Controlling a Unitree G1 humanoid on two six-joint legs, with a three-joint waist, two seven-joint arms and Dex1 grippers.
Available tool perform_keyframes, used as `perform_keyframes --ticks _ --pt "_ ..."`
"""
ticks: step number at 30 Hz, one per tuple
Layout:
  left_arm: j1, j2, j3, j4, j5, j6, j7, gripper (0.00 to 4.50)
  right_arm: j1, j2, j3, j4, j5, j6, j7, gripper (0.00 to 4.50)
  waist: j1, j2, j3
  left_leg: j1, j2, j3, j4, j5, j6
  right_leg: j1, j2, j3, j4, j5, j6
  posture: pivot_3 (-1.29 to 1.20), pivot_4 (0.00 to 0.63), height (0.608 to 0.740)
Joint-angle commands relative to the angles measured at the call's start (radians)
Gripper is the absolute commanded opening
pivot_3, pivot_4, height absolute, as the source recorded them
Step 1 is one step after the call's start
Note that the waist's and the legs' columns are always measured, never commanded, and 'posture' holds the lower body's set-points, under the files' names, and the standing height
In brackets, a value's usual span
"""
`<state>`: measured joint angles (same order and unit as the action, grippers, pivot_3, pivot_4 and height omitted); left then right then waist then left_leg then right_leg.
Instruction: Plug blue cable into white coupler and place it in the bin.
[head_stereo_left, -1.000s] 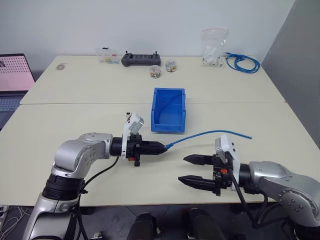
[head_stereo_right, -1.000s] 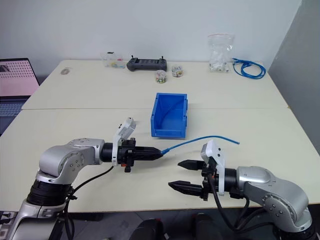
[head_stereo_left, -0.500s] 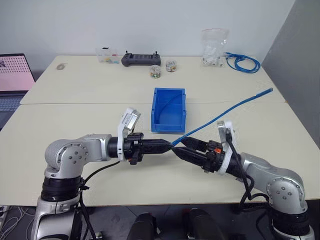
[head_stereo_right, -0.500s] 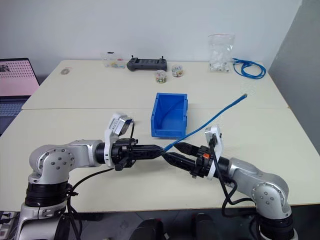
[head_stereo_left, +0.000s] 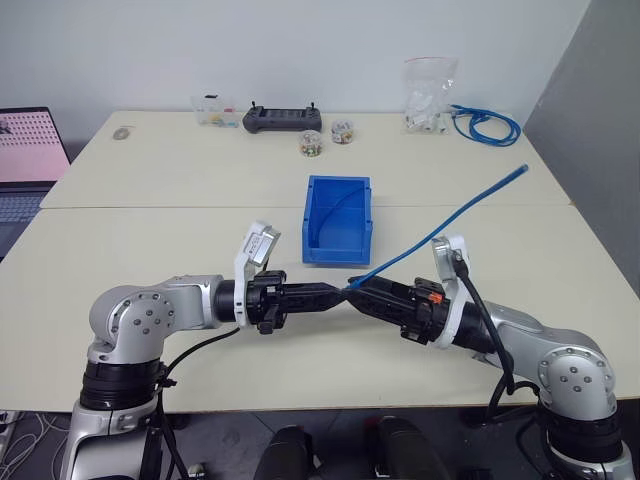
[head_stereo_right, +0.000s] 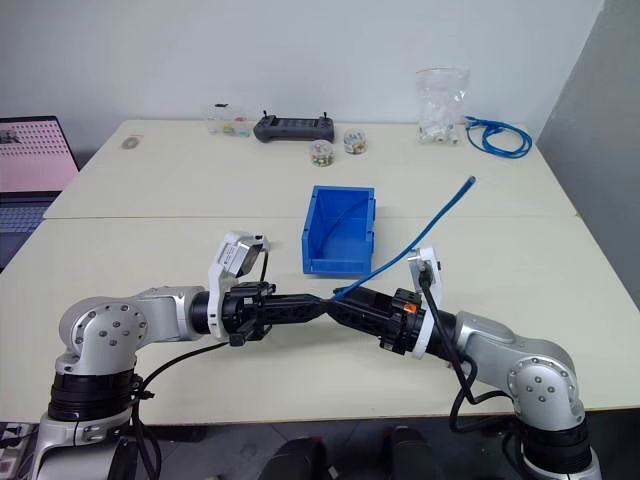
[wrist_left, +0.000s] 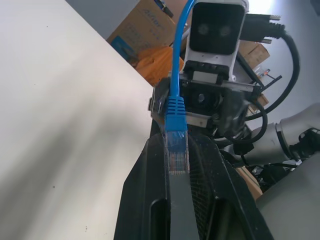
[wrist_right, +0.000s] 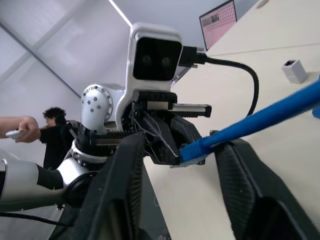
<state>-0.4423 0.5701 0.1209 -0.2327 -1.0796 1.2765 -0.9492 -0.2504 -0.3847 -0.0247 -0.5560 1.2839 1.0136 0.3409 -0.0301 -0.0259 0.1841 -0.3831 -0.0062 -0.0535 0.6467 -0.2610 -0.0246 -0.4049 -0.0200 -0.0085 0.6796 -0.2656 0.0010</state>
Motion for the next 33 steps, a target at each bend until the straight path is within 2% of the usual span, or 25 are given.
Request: perform_keyframes --ticks 1,4,6,17,19,28,33 --pt "-0.001 0.014 0.003 -0.032 -0.023 -0.018 -0.005 0.22 -0.018 0.0 0.019 -0.016 0.023 -0.012 0.007 1.2 0.0 0.0 0.0 0.0 0.0 0.0 0.0 0.0 0.0 0.0 0.0 0.0 0.0 0.0 0.0 0.0 0.15 0.74" --pt "-0.001 0.018 -0.005 -0.034 -0.02 -0.023 -0.011 0.22 -0.022 -0.002 0.024 -0.012 0.031 -0.012 0.01 0.45 0.0 0.0 0.0 0.0 0.0 0.0 0.0 0.0 0.0 0.0 0.0 0.0 0.0 0.0 0.0 0.0 0.15 0.74" --pt "-0.001 0.023 -0.011 -0.036 -0.016 -0.027 -0.016 0.22 -0.024 0.001 0.023 -0.01 0.041 -0.013 0.009 0.16 0.0 0.0 0.0 0.0 0.0 0.0 0.0 0.0 0.0 0.0 0.0 0.0 0.0 0.0 0.0 0.0 0.15 0.74" --pt "0.014 0.038 -0.038 -0.018 0.027 -0.121 -0.045 0.22 -0.026 -0.016 0.011 -0.008 0.152 -0.015 -0.018 0.13 0.0 0.0 0.0 0.0 0.0 0.0 0.0 0.0 0.0 0.0 0.0 0.0 -0.001 0.0 0.0 0.0 0.15 0.74" --pt "0.006 0.033 -0.035 -0.005 0.026 -0.119 -0.031 0.93 -0.03 -0.012 0.011 -0.007 0.155 -0.023 -0.027 0.13 0.0 0.0 0.0 0.0 0.0 0.0 0.0 0.0 0.0 0.0 0.0 0.0 -0.001 0.0 0.0 0.0 0.15 0.74" --pt "0.007 0.044 -0.017 -0.002 -0.009 -0.107 -0.016 2.69 -0.046 -0.016 0.01 0.008 0.137 -0.036 -0.034 0.13 0.0 0.0 0.0 0.0 0.0 0.0 0.0 0.0 0.0 0.0 0.0 0.0 -0.001 0.0 0.0 0.0 0.15 0.74" --pt "0.028 0.09 0.053 -0.059 -0.101 -0.055 0.014 3.65 -0.054 -0.016 0.011 0.048 0.071 -0.058 -0.021 0.13 -0.001 0.0 0.0 0.0 0.0 0.0 0.0 0.0 0.0 0.0 0.0 0.0 -0.001 0.0 0.0 0.0 0.15 0.74"
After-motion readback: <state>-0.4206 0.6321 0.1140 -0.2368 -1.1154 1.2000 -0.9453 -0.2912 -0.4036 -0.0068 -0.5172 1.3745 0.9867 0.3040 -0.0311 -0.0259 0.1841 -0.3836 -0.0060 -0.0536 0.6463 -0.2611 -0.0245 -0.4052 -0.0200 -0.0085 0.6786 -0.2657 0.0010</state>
